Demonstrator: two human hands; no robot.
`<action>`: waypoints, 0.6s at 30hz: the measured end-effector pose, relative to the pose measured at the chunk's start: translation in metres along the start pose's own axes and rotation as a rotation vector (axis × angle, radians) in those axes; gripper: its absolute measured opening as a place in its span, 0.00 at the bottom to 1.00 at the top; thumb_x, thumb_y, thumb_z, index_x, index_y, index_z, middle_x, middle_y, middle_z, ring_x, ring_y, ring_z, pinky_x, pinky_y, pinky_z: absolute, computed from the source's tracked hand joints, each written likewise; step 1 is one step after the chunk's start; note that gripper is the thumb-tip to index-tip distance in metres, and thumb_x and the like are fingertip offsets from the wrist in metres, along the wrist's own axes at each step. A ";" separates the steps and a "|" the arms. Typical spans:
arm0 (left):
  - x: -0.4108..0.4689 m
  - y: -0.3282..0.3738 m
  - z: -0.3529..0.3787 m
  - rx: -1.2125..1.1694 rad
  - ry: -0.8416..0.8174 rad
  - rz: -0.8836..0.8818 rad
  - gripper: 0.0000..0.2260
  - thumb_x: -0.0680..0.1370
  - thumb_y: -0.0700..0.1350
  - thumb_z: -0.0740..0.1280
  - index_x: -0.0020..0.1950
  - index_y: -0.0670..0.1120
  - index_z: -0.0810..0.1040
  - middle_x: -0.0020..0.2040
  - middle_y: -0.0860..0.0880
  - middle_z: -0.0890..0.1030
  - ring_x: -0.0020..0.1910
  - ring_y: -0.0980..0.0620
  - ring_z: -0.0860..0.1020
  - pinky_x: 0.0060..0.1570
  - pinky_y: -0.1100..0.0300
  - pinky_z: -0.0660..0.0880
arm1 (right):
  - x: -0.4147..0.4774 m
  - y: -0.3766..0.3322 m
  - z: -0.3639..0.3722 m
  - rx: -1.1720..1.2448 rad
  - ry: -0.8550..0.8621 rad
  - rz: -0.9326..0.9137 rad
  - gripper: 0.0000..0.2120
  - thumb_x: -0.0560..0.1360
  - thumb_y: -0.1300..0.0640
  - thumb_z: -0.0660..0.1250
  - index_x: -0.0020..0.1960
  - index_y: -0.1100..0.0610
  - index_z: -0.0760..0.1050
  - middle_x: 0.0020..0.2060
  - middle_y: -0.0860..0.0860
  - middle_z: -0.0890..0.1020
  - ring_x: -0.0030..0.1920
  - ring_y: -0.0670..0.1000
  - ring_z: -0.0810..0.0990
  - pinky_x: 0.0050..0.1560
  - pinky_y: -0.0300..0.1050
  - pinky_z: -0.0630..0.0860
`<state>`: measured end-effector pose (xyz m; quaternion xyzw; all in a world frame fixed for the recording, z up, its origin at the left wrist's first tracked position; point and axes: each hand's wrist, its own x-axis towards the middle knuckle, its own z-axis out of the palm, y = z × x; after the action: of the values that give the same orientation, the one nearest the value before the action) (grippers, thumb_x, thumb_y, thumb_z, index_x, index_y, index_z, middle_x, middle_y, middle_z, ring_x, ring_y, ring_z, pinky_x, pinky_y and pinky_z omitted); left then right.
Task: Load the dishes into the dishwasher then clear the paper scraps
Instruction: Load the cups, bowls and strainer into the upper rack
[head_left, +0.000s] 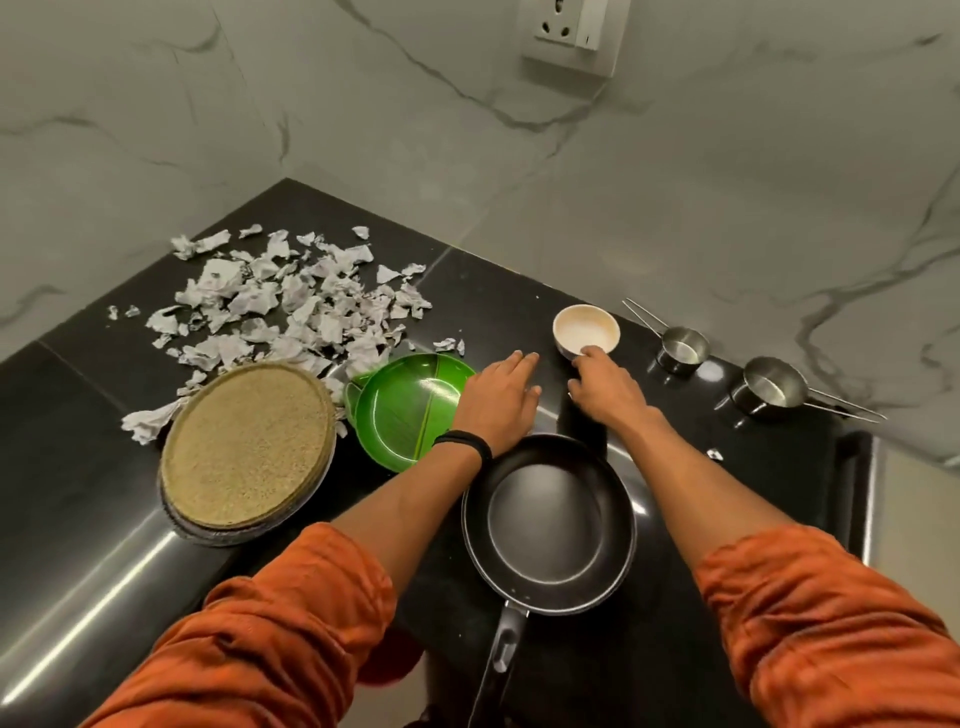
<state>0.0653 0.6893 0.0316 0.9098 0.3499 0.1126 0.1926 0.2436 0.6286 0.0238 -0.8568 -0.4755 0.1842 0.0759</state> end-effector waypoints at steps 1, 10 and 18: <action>0.000 -0.001 0.000 0.000 -0.012 0.005 0.24 0.82 0.49 0.62 0.78 0.48 0.66 0.76 0.44 0.69 0.72 0.43 0.71 0.65 0.45 0.72 | -0.003 0.001 0.002 0.025 0.033 -0.003 0.16 0.80 0.54 0.62 0.65 0.58 0.73 0.68 0.53 0.71 0.60 0.64 0.78 0.56 0.57 0.75; -0.001 0.029 -0.003 -0.064 -0.075 0.172 0.38 0.73 0.43 0.70 0.81 0.49 0.58 0.78 0.42 0.63 0.70 0.37 0.71 0.62 0.41 0.74 | -0.097 0.003 -0.002 0.133 0.430 -0.005 0.08 0.79 0.52 0.67 0.55 0.55 0.74 0.56 0.51 0.77 0.50 0.57 0.80 0.45 0.51 0.74; -0.061 0.082 -0.002 -0.151 -0.144 0.550 0.33 0.71 0.32 0.72 0.74 0.47 0.68 0.78 0.41 0.62 0.72 0.37 0.69 0.69 0.46 0.70 | -0.235 0.005 0.011 0.158 0.653 0.117 0.09 0.75 0.49 0.70 0.47 0.50 0.71 0.47 0.45 0.76 0.43 0.50 0.78 0.38 0.52 0.78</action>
<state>0.0690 0.5930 0.0644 0.9593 0.0663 0.1215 0.2462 0.1305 0.4270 0.0691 -0.8878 -0.3606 -0.0596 0.2798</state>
